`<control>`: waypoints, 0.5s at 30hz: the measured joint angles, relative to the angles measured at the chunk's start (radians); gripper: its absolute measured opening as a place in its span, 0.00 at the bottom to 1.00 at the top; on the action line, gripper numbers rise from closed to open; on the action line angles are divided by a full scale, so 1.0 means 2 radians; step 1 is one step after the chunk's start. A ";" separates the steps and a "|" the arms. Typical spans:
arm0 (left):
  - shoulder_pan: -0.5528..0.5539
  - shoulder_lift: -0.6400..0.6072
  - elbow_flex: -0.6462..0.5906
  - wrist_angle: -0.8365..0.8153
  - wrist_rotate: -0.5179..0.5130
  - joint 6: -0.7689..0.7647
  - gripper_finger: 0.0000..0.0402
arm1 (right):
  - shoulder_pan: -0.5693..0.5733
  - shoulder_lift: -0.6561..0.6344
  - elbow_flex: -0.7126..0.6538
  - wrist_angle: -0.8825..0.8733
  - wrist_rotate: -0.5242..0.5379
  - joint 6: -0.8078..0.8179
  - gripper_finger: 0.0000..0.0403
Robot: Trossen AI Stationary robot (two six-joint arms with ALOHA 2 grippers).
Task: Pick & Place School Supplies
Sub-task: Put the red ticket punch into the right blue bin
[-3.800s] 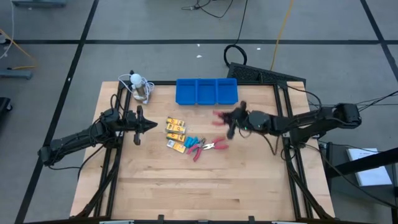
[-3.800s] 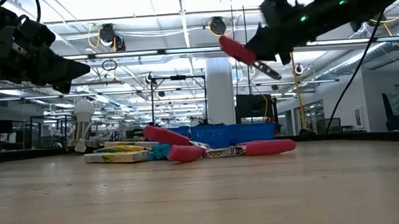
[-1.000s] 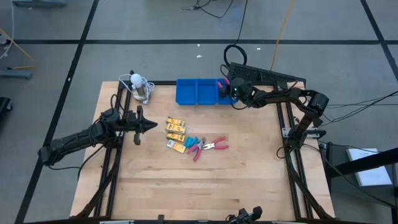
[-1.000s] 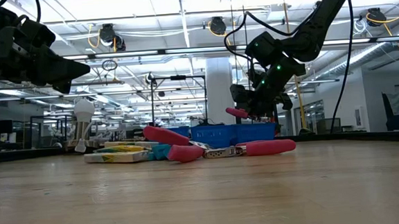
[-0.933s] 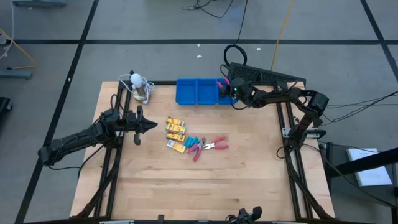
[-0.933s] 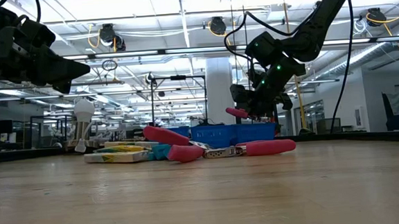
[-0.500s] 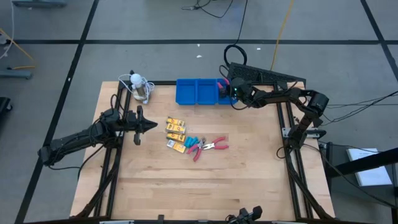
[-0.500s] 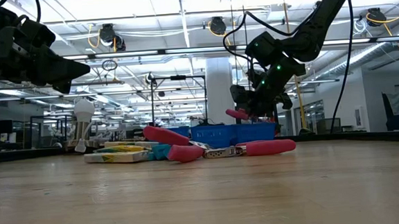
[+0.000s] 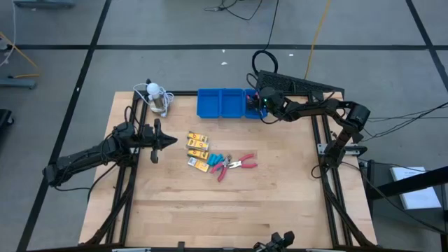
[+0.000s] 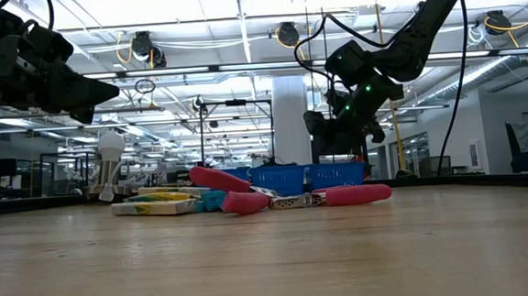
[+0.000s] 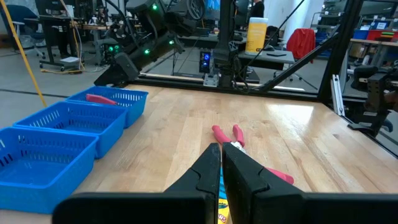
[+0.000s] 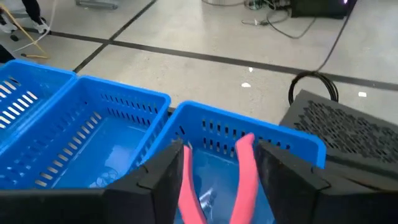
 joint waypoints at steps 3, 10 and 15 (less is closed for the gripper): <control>0.000 0.000 0.000 0.000 0.000 0.000 0.05 | 0.003 0.000 0.000 0.029 -0.012 -0.022 0.50; 0.000 0.000 0.000 0.000 0.000 0.000 0.05 | 0.035 0.000 0.000 0.096 -0.126 -0.092 0.51; 0.000 0.000 0.000 0.000 0.000 0.000 0.05 | 0.081 0.000 0.000 0.090 -0.245 -0.144 0.51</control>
